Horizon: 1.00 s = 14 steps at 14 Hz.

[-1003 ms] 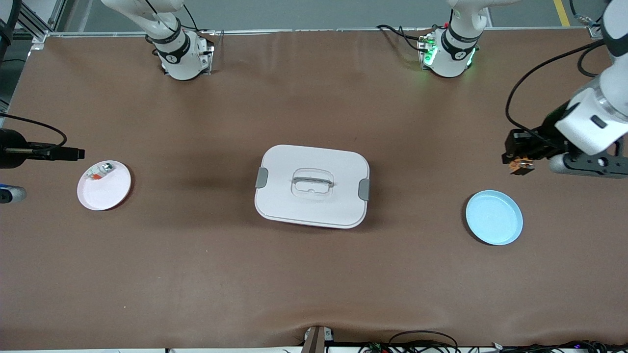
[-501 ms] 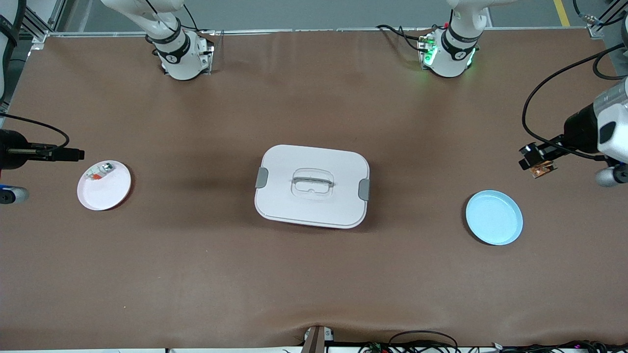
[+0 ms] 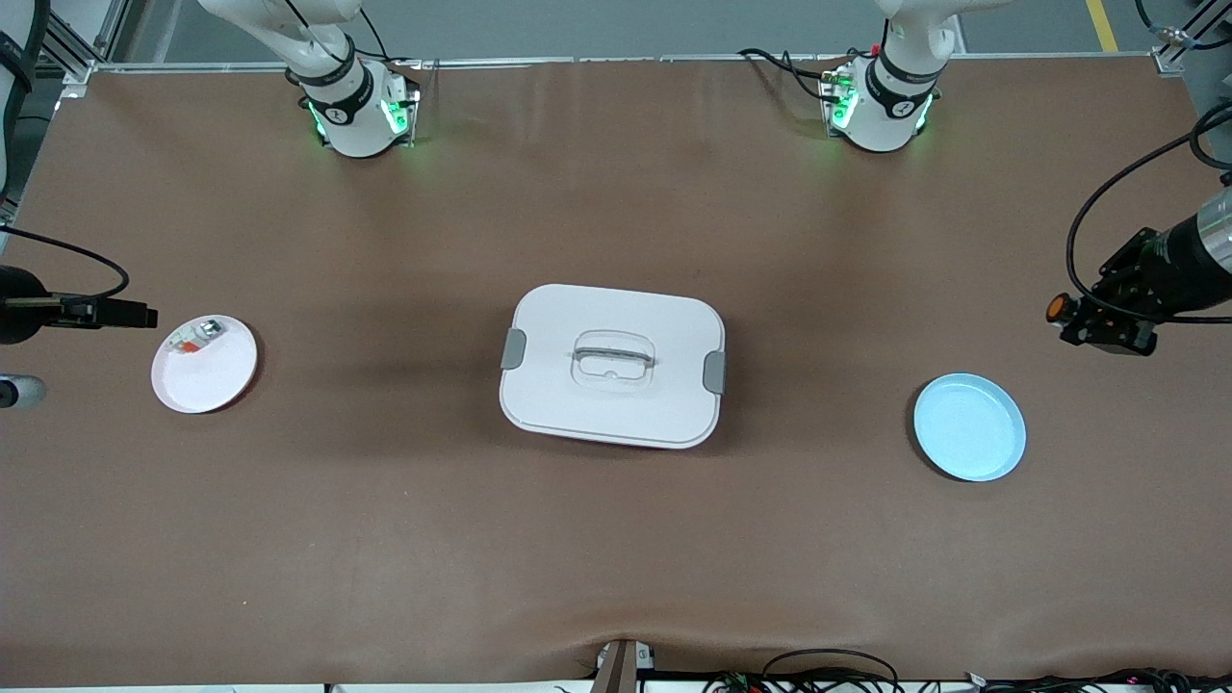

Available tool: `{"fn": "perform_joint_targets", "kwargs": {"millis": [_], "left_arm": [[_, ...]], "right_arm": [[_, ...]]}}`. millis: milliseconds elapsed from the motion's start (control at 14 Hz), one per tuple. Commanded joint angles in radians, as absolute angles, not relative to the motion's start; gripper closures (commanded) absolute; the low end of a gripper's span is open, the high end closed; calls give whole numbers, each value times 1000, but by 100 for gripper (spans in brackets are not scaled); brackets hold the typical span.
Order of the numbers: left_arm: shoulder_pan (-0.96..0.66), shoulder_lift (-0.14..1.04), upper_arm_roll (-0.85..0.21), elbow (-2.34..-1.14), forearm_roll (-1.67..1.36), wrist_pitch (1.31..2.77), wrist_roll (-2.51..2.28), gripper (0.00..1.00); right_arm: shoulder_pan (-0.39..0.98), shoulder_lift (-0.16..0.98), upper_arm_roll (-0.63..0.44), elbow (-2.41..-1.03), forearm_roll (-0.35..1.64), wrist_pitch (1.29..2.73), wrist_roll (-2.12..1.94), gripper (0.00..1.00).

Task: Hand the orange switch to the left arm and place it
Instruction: 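Lower the switch with the left gripper onto the light-blue plate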

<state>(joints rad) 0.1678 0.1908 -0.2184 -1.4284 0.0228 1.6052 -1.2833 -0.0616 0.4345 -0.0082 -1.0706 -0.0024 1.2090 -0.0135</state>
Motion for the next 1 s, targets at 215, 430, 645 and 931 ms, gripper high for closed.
{"fn": "perform_joint_targets", "kwargs": {"millis": [215, 430, 645, 931], "left_arm": [[170, 219, -229, -1550, 97, 1663, -1454, 100], [179, 210, -229, -1649, 95, 1755, -1460, 100], [225, 178, -232, -1779, 94, 1891, -1459, 100], [252, 186, -230, -1925, 95, 2119, -1454, 100]], "right_arm": [[-57, 399, 0, -1078, -15, 1215, -12, 0], [-57, 385, 2, -1078, -11, 1215, -2, 0], [-66, 376, 2, -1078, 20, 1220, -2, 0], [-67, 353, -3, -1080, 32, 1215, -2, 0]]}}
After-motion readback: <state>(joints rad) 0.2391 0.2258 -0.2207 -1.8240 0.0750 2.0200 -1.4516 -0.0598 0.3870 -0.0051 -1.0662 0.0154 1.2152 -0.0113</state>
